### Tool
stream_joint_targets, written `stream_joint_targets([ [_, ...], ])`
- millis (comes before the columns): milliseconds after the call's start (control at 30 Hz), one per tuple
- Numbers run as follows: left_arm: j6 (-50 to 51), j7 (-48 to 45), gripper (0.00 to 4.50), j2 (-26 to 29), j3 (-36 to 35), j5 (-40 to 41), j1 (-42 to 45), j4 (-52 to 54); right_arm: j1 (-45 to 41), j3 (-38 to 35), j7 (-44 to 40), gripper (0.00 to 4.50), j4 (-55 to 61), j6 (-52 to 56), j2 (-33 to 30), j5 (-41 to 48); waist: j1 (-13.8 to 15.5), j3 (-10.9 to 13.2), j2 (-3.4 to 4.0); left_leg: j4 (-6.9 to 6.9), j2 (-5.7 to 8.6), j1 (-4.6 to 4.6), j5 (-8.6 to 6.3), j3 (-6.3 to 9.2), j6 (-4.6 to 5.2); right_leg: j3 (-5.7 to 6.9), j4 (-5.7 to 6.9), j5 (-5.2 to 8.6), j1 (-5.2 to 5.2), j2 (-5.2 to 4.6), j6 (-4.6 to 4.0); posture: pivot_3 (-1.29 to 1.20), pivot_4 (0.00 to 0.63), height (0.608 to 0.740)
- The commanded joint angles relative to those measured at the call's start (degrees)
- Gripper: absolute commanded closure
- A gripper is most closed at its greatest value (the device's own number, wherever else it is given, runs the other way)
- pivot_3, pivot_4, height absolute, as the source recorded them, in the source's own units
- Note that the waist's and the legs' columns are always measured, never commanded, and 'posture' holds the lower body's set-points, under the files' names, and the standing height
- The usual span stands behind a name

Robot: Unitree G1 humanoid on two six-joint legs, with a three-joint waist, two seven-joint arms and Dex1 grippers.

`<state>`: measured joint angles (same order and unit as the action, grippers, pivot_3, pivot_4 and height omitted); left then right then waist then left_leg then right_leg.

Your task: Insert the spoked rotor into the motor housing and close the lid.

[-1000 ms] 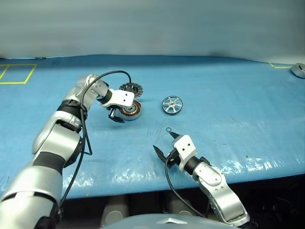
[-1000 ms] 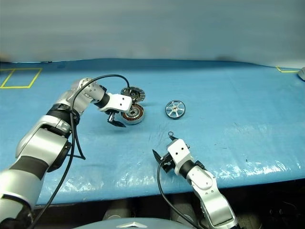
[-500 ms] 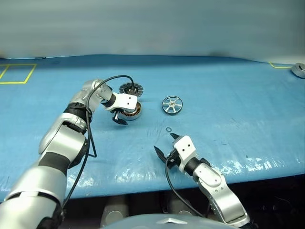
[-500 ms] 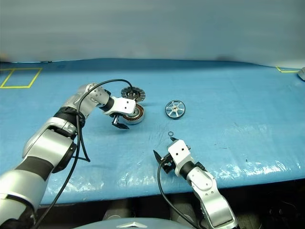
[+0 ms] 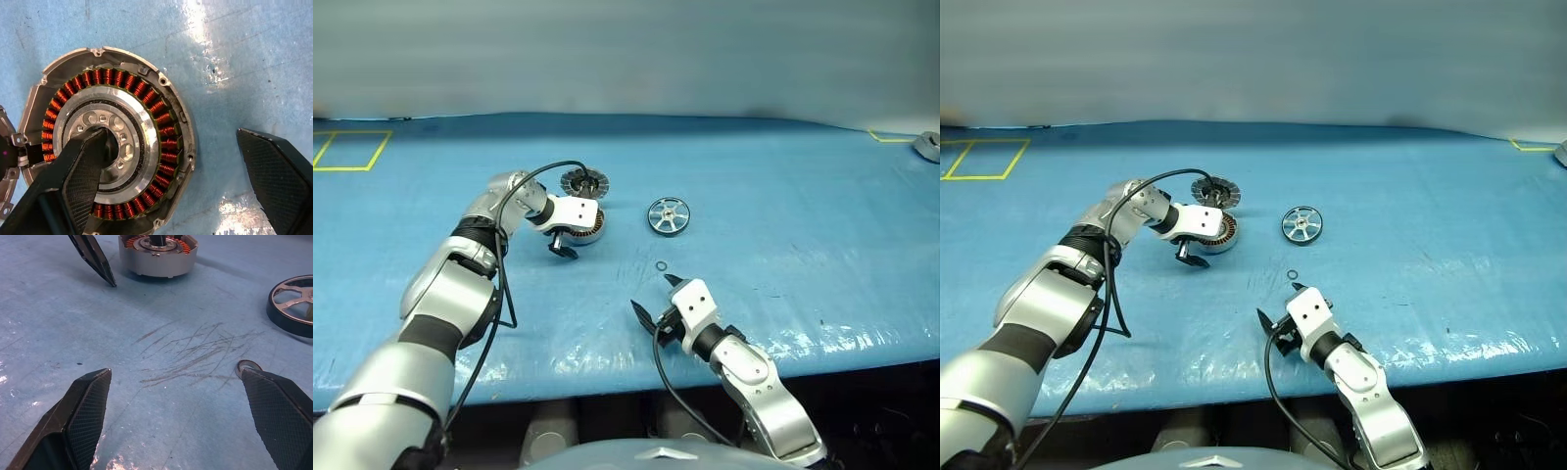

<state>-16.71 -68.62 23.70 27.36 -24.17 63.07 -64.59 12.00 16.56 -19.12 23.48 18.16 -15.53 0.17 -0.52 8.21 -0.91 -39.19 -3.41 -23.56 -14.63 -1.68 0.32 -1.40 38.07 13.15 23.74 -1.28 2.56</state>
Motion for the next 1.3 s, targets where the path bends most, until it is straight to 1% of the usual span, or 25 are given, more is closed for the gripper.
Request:
stream_joint_targets([
  [33,-0.41,-2.06,0.54,-0.61,0.65,-0.28,-0.66,0.48,-0.13,-0.97,0.29,0.00,0.81,-0.61,0.15,0.07,-0.02,0.00,0.00,0.00,0.00,0.00,0.00,0.00,0.00,0.00,0.00,0.00,0.00,0.00,0.00,0.00,0.150,0.740],
  [67,-0.97,-1.83,0.80,-0.51,0.95,-0.64,-0.77,0.61,-0.16,-0.98,0.42,0.00,0.66,-0.71,0.19,0.04,-0.05,0.00,0.00,0.01,0.00,0.00,0.00,0.01,0.00,0.00,0.00,0.00,0.00,0.00,0.00,0.00,0.150,0.740],
  [133,-0.84,1.13,1.46,-0.76,1.38,-1.76,-0.82,0.44,-0.20,-1.01,0.62,0.00,0.43,-0.96,0.21,-0.05,-0.08,0.00,0.00,0.02,0.00,0.01,0.00,0.00,0.00,0.00,0.00,0.00,0.00,0.00,-0.01,0.00,0.150,0.740],
  [200,-0.83,0.30,2.11,-1.04,1.17,-1.43,-0.94,0.37,-0.23,-1.01,0.74,0.00,0.26,-1.15,0.29,-0.08,-0.03,-0.03,0.04,0.02,0.00,0.01,-0.01,0.00,0.01,0.00,0.00,0.00,0.00,0.01,-0.01,0.00,0.150,0.740],
  [233,-1.08,-0.60,2.28,-1.07,1.01,-1.02,-1.14,0.69,-0.24,-0.95,0.93,0.00,0.19,-1.21,0.24,-0.38,0.03,-0.03,0.04,0.02,0.00,0.03,-0.01,0.01,0.01,0.00,0.00,0.00,-0.03,0.00,0.00,0.00,0.150,0.740],
  [367,-0.73,-2.69,2.28,-1.17,0.98,-0.40,-2.03,2.25,-0.18,-1.08,1.04,0.00,-0.09,-1.53,0.31,-0.36,-0.01,-0.04,0.04,0.00,0.00,0.04,-0.01,-0.01,0.01,-0.01,0.00,0.05,-0.04,0.00,0.07,0.00,0.150,0.740],
  [467,3.27,-3.72,2.28,-1.64,0.53,0.09,-2.92,4.56,-0.17,-1.23,1.02,0.00,-0.26,-1.74,0.31,-0.31,0.02,-0.05,0.04,0.01,0.01,0.04,-0.01,0.00,0.01,-0.01,0.00,0.05,-0.05,-0.01,0.06,0.00,0.150,0.740],
  [500,5.25,-4.86,2.28,-1.66,0.22,0.79,-4.10,7.24,-0.07,-1.33,1.06,0.00,-0.28,-1.84,0.29,-0.32,-0.01,-0.05,0.05,0.01,0.01,0.04,-0.01,0.00,0.01,-0.01,-0.01,0.05,-0.05,-0.01,0.06,0.00,0.150,0.740],
  [567,9.08,-6.76,2.28,-1.37,-0.26,1.98,-7.13,13.57,0.21,-1.62,1.22,0.00,-0.13,-1.99,0.21,-0.37,-0.05,-0.09,0.11,0.02,0.01,0.04,-0.01,0.00,0.02,-0.02,-0.02,0.05,-0.05,-0.02,0.05,0.00,0.150,0.740],
  [633,12.63,-10.12,2.28,0.10,0.09,2.85,-11.14,22.12,0.80,-2.29,1.53,0.00,0.20,-2.00,0.29,-0.17,-0.04,-0.15,0.19,0.03,0.02,0.04,-0.03,-0.01,0.04,-0.02,-0.02,0.00,-0.05,-0.04,-0.05,0.00,0.150,0.740],
  [767,22.72,-15.12,2.28,2.13,0.47,5.56,-19.13,41.74,2.39,-2.99,0.75,0.00,1.47,-1.75,-0.34,0.31,-0.08,-0.21,0.26,0.05,0.00,0.07,-0.04,-0.02,0.07,-0.03,-0.02,0.02,-0.08,-0.06,-0.16,0.00,0.150,0.740],
  [833,24.61,-17.25,2.28,3.94,1.62,6.08,-22.40,49.87,3.04,-3.21,0.29,0.00,2.62,-1.45,-0.93,0.36,-0.03,-0.22,0.28,0.05,0.01,0.07,-0.04,-0.01,0.07,-0.03,-0.01,0.03,-0.09,-0.06,-0.18,0.00,0.150,0.740],
  [900,26.12,-17.22,2.28,5.20,2.74,5.14,-25.04,55.39,3.53,-4.13,-0.28,0.00,4.05,-0.97,-1.63,1.07,-0.08,-0.22,0.29,0.04,0.01,0.08,-0.04,-0.03,0.07,-0.05,-0.01,0.05,-0.08,-0.06,-0.17,0.00,0.150,0.740],
  [967,30.66,-15.68,2.28,4.79,3.16,4.17,-26.80,58.81,3.99,-5.01,-0.90,0.00,5.29,-0.49,-2.28,1.91,0.04,-0.23,0.29,0.03,0.01,0.11,-0.04,-0.02,0.07,-0.06,-0.01,0.16,-0.12,-0.05,0.01,0.00,0.150,0.740],
  [1033,36.15,-16.21,2.28,4.30,3.91,4.43,-28.09,62.48,4.36,-5.73,-1.39,0.00,6.04,0.03,-2.47,2.94,0.01,-0.23,0.29,0.00,0.01,0.16,-0.04,-0.01,0.07,-0.06,0.00,0.16,-0.17,-0.04,0.02,0.00,0.150,0.740],
  [1133,37.33,-15.89,2.28,5.13,5.90,3.50,-29.71,65.76,4.45,-5.42,-1.26,0.00,5.94,0.54,-2.79,2.42,-0.07,-0.23,0.30,0.00,0.01,0.29,-0.04,-0.03,0.07,-0.11,0.03,0.17,-0.26,-0.03,0.03,0.00,0.150,0.740],
  [1300,38.64,-14.32,2.28,5.97,7.98,2.04,-30.77,65.83,3.94,-4.45,-0.80,0.00,5.13,0.66,-2.41,1.88,-0.03,-0.28,0.34,0.01,0.01,0.34,-0.04,-0.04,0.07,-0.13,0.03,0.18,-0.29,-0.02,0.02,0.00,0.150,0.740],
])
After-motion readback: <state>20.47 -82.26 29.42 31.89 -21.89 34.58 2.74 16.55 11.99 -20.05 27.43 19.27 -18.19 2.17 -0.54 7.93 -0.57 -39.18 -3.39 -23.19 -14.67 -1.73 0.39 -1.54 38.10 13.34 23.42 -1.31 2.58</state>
